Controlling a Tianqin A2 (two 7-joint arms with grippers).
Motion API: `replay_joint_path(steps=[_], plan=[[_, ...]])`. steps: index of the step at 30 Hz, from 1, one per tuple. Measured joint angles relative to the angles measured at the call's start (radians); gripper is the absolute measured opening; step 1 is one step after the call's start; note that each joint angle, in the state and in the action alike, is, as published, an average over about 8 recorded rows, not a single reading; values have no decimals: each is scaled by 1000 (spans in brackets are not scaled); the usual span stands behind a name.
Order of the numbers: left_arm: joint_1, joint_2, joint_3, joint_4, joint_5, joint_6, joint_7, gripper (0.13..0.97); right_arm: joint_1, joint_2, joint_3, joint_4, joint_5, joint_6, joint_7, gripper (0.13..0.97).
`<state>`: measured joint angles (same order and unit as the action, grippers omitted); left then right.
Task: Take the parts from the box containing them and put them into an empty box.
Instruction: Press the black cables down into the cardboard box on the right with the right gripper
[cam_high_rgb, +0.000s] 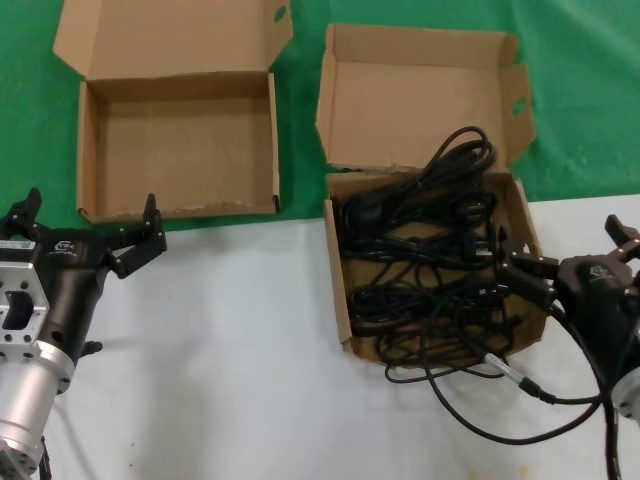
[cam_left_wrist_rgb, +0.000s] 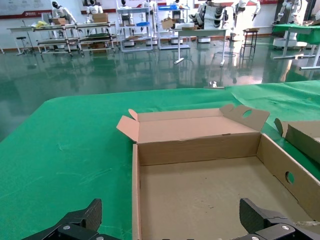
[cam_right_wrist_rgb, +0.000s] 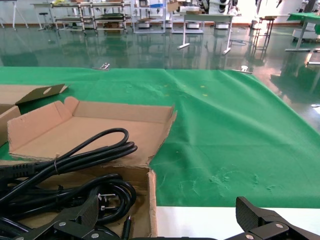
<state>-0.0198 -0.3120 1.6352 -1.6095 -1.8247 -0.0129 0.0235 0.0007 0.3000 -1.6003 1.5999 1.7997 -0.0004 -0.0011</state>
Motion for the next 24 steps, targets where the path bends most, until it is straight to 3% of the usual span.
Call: replay_joint_path(steps=[9,18,24], plan=[[0,0,0,0,0,0,0,955,0,0,0,0,0,0,0,966],[0,0,0,0,0,0,0,885,-4,13,-8,9,4,4,3,966],[0,0,0,0,0,0,0,783,-17,36,-10,42,-5,-19,-27,966]])
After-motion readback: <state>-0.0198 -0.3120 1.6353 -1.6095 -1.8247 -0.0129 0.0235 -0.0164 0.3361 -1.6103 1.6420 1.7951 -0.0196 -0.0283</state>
